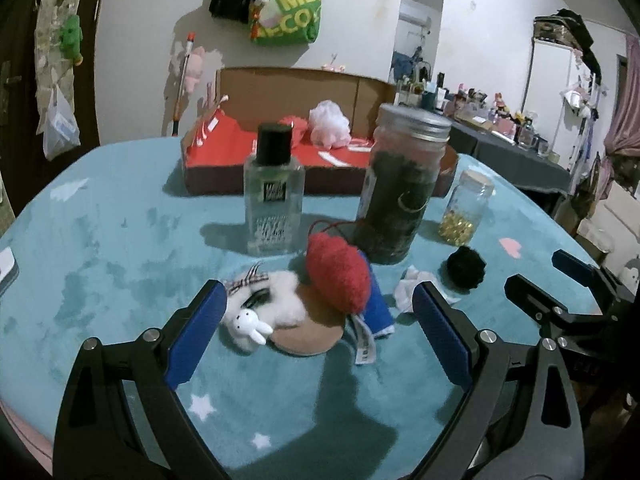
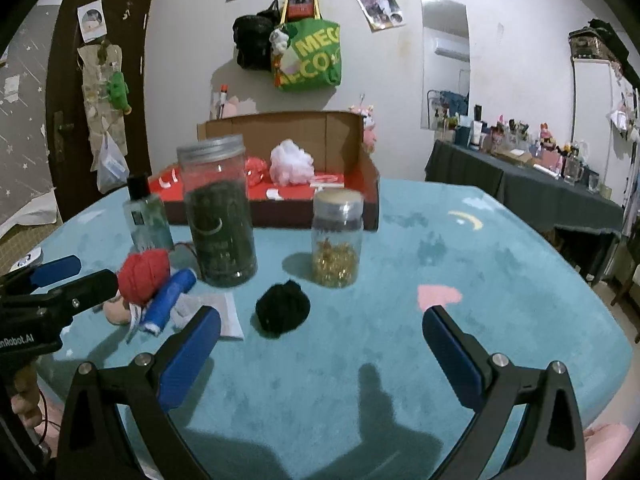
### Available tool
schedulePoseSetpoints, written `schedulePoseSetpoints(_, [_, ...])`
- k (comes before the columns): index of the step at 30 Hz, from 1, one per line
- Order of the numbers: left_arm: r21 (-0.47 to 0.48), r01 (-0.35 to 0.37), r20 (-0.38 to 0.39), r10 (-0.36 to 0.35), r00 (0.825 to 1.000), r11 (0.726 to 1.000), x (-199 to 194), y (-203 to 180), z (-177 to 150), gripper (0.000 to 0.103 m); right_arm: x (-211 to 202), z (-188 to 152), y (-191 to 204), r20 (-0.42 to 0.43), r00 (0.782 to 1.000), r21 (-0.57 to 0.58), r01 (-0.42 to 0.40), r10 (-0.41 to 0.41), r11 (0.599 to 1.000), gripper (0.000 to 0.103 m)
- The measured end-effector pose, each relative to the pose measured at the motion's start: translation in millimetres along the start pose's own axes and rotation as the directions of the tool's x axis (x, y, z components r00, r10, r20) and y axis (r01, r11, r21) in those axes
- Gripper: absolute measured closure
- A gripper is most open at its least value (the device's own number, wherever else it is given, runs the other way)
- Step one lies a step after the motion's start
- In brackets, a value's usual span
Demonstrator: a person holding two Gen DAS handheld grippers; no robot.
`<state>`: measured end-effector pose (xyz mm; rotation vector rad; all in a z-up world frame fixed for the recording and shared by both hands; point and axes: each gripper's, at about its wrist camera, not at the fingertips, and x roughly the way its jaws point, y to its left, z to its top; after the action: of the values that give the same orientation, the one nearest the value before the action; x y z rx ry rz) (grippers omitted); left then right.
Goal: Organize soft objects
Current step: 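Grasp the red fuzzy sponge with the left gripper while the right gripper grasps the black pom-pom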
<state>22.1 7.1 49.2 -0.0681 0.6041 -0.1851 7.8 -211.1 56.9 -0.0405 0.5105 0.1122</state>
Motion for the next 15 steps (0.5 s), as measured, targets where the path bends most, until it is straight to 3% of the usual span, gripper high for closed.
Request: schedulePoseSetpoints(15, [0.011, 0.017, -0.026, -0.017, 1.000, 1.000, 14, -1, 4, 0.008, 22, -8, -8, -0.064, 0.997, 0.031, -0.031, 0.033, 0.999, 0.000])
